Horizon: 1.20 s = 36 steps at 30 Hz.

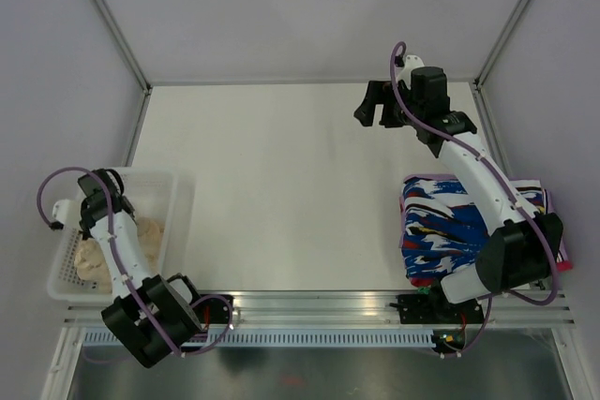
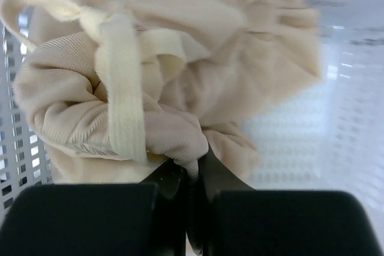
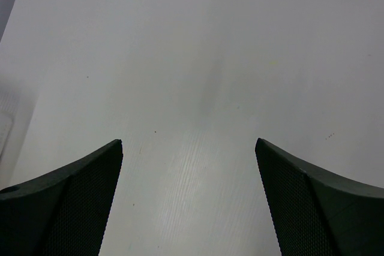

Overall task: Fold and stack the trousers
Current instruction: Grab the trousers from the pile, then move the trousers to the center of the board

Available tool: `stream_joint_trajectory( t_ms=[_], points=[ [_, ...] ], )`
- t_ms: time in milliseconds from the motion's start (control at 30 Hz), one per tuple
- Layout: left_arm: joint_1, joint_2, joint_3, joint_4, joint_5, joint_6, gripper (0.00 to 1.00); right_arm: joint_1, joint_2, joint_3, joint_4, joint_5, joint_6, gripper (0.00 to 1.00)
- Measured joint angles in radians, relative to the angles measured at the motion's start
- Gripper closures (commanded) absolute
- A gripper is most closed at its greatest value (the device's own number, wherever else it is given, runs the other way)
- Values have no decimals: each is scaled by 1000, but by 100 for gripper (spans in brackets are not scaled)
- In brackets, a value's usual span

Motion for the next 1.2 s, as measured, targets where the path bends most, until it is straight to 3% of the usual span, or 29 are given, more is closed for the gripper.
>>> stream_joint_trajectory(
  t_ms=[100, 233, 433, 500, 600, 733, 867, 1067, 1200],
  points=[
    [0, -29, 137, -27, 56, 89, 98, 0, 0, 16, 0, 41, -2, 2],
    [-16, -48, 479, -48, 150, 214, 98, 0, 6, 38, -17, 126, 34, 2],
    [-153, -26, 875, -2, 370, 289, 98, -18, 84, 227, -113, 259, 112, 2],
    [-290, 19, 982, 43, 414, 289, 98, -60, 97, 277, -141, 260, 153, 2],
    [-587, 145, 1135, 101, 410, 304, 98, -171, 84, 289, -164, 242, 203, 2],
    [-947, 451, 1443, 113, 356, 350, 98, -317, -5, 196, -175, 280, 223, 2],
    [-1184, 760, 1727, 118, 364, 377, 98, -328, -171, 79, -190, 348, 226, 2],
    [-1378, 855, 1754, 114, 416, 380, 98, -324, -320, 50, -193, 420, 245, 2],
    [-1394, 731, 1538, 155, 396, 385, 98, -326, -298, 40, -185, 402, 248, 2]
  ],
)
